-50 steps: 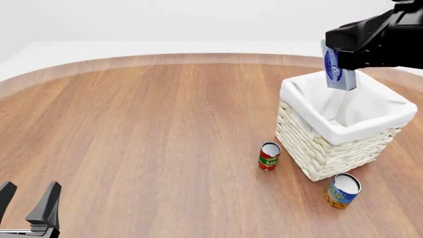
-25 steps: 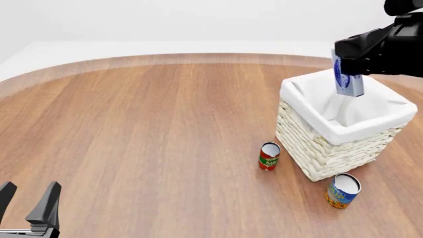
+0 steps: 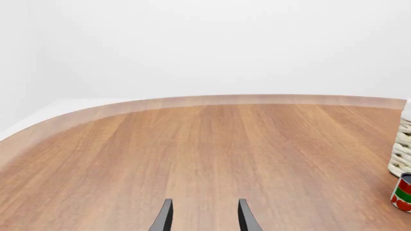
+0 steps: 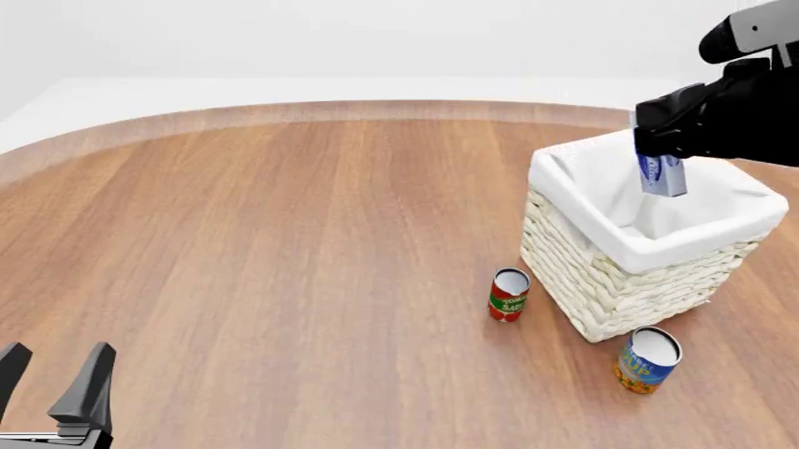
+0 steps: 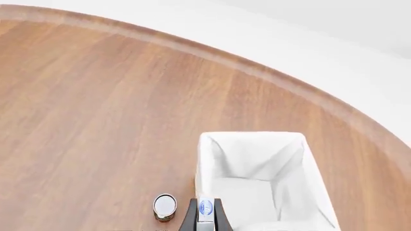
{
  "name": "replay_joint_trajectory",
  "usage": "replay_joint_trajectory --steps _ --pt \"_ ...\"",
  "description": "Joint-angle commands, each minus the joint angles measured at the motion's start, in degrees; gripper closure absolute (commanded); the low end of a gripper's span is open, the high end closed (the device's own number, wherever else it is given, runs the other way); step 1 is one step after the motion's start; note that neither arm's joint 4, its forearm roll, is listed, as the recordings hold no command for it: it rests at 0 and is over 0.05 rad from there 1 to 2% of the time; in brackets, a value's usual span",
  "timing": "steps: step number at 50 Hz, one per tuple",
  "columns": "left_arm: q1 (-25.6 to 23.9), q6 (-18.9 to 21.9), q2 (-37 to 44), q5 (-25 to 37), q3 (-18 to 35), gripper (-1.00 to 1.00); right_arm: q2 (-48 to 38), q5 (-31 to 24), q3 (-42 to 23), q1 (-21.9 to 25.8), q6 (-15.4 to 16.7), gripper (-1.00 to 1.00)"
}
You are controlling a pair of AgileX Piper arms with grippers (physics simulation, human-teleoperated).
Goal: Pick up the alphabet soup and the cream cheese box, and put them in the basket.
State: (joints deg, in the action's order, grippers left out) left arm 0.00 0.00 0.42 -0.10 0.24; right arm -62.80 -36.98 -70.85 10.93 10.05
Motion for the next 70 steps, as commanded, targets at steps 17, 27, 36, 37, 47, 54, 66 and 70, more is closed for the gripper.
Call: replay_joint_trajectory --steps 17,27,36,37,47,54,66,70 --pt "0.0 0.0 0.0 0.0 0.0 -1.0 -3.62 4.31 3.1 -5.27 -1.1 1.0" --pt "0.0 0.0 0.0 0.0 0.0 -1.0 -4.41 4.9 3.19 -6.46 -2.04 1.0" --pt "0.0 0.0 0.0 0.0 0.0 -1.0 -5.47 6.36 4.61 -6.52 -2.32 1.0" --pt "0.0 0.0 0.0 0.0 0.0 -1.0 -5.57 6.56 4.84 -6.47 -2.32 1.0" --pt "0.0 0.0 0.0 0.0 0.0 -1.0 -6.93 7.54 5.07 -6.27 -2.29 1.0" --pt "0.0 0.0 0.0 0.0 0.0 -1.0 -8.2 8.11 4.72 -7.1 -2.23 1.0" --pt "0.0 0.0 0.0 0.0 0.0 -1.0 -9.81 9.07 5.01 -8.27 -1.69 1.0" --pt "0.0 0.0 0.0 0.0 0.0 -1.0 -10.37 9.48 5.17 -8.53 -1.46 1.0"
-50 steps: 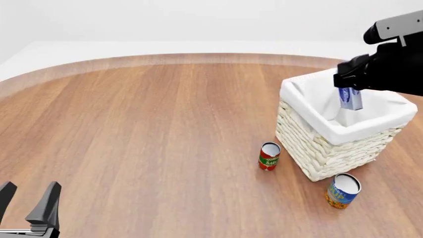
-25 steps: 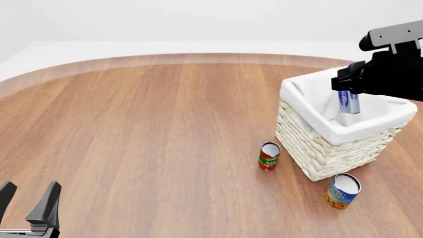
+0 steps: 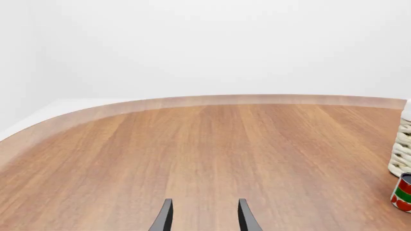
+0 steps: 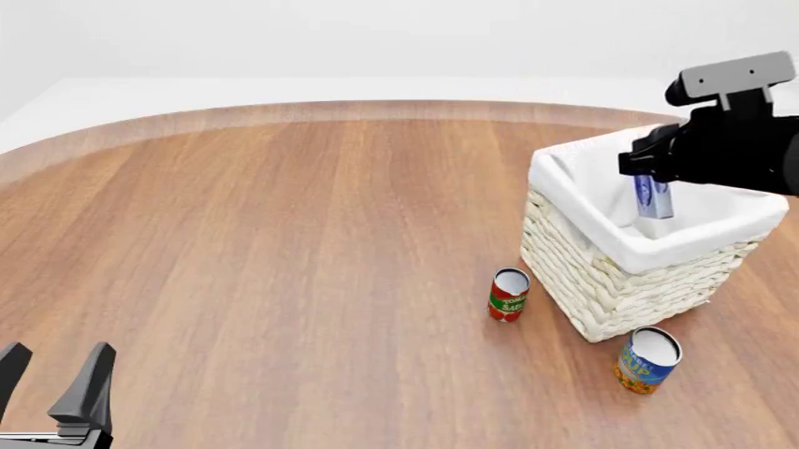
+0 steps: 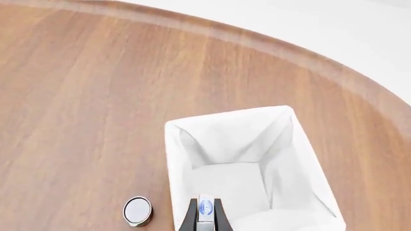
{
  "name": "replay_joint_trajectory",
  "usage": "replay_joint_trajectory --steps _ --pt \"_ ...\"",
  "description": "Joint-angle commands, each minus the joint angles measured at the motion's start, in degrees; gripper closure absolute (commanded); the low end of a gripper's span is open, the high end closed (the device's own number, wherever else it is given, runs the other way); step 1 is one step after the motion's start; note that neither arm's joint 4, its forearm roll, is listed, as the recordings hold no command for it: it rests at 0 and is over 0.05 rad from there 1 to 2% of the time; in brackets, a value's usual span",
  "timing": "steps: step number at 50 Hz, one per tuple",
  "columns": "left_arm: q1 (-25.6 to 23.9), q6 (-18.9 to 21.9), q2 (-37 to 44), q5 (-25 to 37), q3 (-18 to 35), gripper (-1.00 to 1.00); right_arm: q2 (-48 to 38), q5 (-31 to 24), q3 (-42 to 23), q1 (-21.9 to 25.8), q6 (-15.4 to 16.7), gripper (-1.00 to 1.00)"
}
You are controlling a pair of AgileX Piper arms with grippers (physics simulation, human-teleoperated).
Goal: Pick up the alphabet soup and the cream cheese box, and put them in the basket.
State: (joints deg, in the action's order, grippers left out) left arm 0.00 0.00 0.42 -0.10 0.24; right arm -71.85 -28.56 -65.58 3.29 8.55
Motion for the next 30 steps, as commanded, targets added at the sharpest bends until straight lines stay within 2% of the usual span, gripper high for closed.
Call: replay_joint_trajectory --steps 1,30 --pt "0.0 0.0 0.0 0.0 0.0 -1.0 -1.42 1.06 -0.16 -0.93 0.12 1.0" --pt "0.0 0.0 0.0 0.0 0.0 -1.0 -7.13 3.06 -2.63 -2.33 0.25 1.0"
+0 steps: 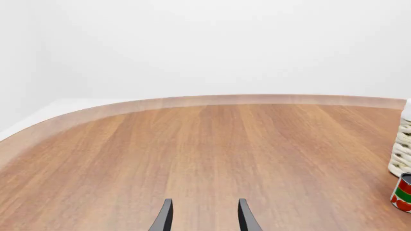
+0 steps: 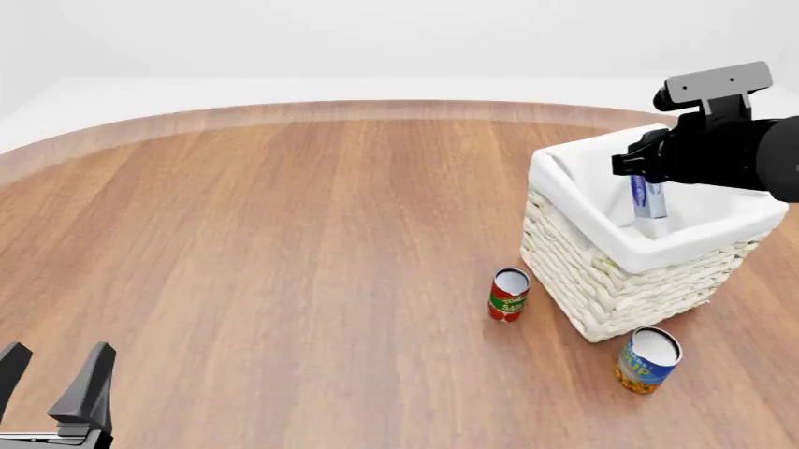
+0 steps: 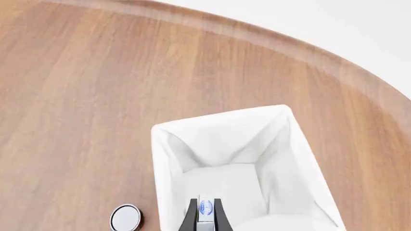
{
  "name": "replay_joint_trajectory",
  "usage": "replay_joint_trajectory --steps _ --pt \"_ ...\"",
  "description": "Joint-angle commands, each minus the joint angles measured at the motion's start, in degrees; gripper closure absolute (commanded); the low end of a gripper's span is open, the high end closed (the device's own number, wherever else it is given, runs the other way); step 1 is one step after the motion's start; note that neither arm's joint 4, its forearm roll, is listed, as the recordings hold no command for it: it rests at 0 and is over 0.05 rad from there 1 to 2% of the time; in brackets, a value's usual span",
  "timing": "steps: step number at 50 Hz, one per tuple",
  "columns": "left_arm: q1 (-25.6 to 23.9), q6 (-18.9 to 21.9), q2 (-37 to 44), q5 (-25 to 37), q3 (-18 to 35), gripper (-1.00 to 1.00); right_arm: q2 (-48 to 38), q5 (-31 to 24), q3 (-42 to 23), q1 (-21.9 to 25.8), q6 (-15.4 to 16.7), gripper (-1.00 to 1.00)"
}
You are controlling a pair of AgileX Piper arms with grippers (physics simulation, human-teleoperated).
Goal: Pick up the alphabet soup and the cream cheese box, and put them in the basket.
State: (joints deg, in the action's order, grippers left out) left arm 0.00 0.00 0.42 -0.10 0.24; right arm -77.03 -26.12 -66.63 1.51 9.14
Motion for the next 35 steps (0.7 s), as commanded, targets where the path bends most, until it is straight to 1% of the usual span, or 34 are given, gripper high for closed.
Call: replay_joint_trajectory --steps 1,35 --pt "0.0 0.0 0.0 0.0 0.0 -1.0 -2.11 0.68 -1.64 -0.55 -0.36 1.0" --pt "0.0 0.0 0.0 0.0 0.0 -1.0 -8.81 3.69 -3.14 -2.35 0.33 1.0"
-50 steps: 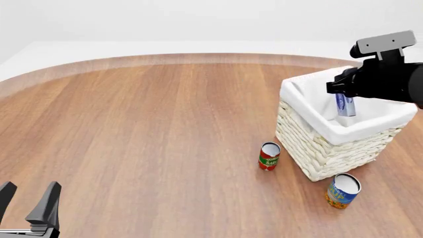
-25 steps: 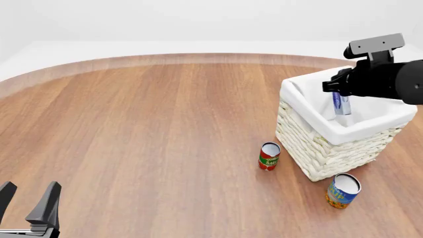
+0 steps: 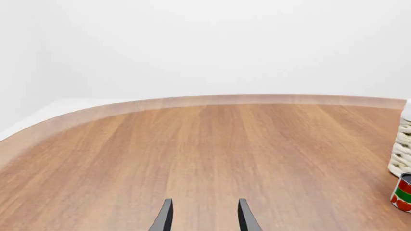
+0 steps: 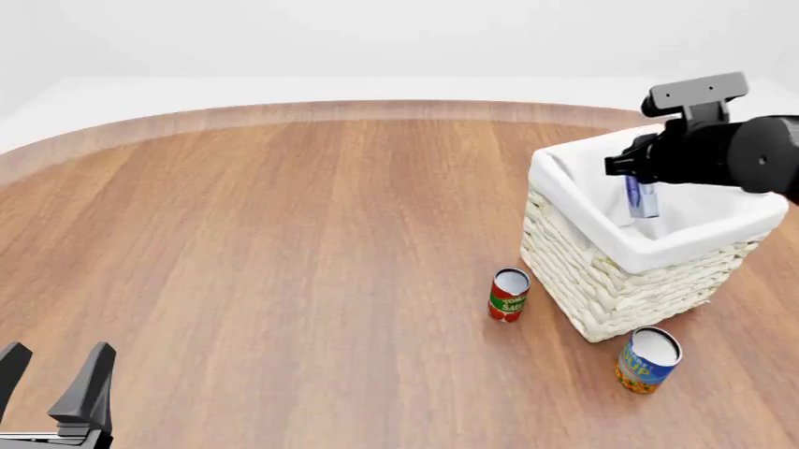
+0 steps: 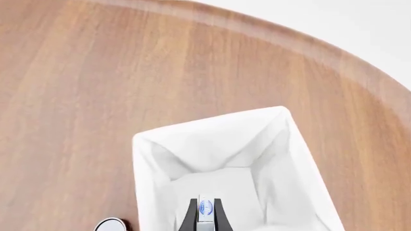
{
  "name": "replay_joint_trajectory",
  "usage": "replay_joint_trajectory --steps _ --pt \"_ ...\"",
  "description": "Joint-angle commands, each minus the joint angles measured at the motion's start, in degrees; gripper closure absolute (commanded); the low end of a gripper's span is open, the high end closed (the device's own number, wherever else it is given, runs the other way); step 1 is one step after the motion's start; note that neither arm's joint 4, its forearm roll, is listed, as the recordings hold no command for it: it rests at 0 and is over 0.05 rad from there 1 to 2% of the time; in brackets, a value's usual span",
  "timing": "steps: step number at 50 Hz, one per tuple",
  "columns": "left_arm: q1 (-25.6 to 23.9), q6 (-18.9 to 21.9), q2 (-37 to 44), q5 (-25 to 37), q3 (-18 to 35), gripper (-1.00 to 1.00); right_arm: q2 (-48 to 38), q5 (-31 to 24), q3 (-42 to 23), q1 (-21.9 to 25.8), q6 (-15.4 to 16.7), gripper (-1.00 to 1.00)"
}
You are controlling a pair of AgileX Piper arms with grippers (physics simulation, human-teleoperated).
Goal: Pick up the alphabet soup and the cream cheese box, and put them in the basket.
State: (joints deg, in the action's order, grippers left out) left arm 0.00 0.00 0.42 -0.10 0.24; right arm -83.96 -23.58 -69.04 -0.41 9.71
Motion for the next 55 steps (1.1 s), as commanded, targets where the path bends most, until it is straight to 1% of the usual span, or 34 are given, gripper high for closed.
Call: replay_joint_trajectory --steps 1,22,27,32,33,46,55 --pt "0.0 0.0 0.0 0.0 0.0 -1.0 -2.12 1.27 -0.79 -0.53 -0.28 1.0" --pt "0.0 0.0 0.0 0.0 0.0 -1.0 -6.01 2.33 -2.51 -1.84 -0.13 1.0" --pt "0.0 0.0 0.0 0.0 0.0 -1.0 -6.34 2.49 -2.5 -2.45 0.64 1.0" --pt "0.0 0.0 0.0 0.0 0.0 -1.0 -7.24 1.99 -3.43 -3.24 0.27 1.0" --pt "0.0 0.0 0.0 0.0 0.0 -1.0 -7.3 1.77 -3.22 -2.7 0.03 -1.0" --pt "0.0 0.0 0.0 0.0 0.0 -1.0 -4.25 1.01 -2.23 -1.51 -0.58 -1.0" --pt "0.0 0.0 0.0 0.0 0.0 -1.0 -2.03 -0.3 -2.07 -1.85 -1.31 -1.0"
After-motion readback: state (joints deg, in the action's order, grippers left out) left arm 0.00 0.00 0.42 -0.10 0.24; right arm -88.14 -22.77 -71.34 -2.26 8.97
